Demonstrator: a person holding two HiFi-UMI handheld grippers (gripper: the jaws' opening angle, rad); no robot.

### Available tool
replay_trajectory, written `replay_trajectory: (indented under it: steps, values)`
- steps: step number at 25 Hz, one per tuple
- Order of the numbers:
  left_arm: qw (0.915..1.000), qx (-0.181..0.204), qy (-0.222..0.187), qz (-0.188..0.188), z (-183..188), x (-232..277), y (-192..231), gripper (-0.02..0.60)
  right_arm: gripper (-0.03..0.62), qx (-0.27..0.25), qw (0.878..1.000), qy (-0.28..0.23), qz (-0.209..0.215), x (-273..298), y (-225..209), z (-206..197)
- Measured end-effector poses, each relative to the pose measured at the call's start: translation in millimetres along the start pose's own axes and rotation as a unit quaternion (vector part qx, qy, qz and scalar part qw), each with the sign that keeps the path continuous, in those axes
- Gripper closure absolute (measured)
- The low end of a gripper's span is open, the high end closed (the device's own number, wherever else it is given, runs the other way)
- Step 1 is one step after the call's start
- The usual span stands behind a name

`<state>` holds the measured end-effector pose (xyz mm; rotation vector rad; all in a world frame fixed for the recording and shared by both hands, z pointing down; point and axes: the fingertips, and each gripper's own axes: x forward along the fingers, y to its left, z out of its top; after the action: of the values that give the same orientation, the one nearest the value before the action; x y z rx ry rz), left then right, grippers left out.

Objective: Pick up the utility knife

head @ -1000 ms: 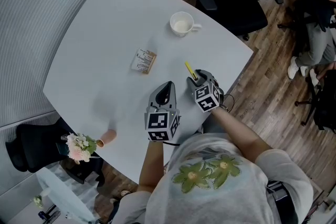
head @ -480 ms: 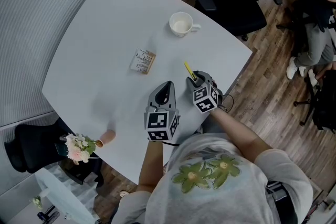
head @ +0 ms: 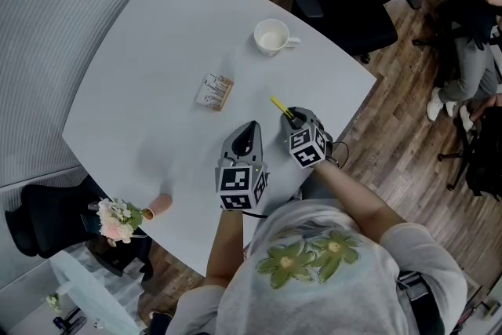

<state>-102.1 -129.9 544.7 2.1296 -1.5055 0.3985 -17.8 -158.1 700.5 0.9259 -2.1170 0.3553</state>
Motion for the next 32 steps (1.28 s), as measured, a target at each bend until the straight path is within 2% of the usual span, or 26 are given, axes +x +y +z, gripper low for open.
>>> replay_trajectory:
  steps: [16, 32]
  values:
    - [1.0, 0.005, -0.004, 0.002, 2.1, -6.6, -3.6, 0.581, 0.52, -0.003, 1.0, 0.015, 0.024, -2.6, 1.9, -0.3]
    - [0.9999, 0.009, -0.006, 0.008, 0.8, -13.7, -7.2, 0.581, 0.52, -0.013, 0.999, 0.008, 0.041, -18.2, 1.1, 7.9]
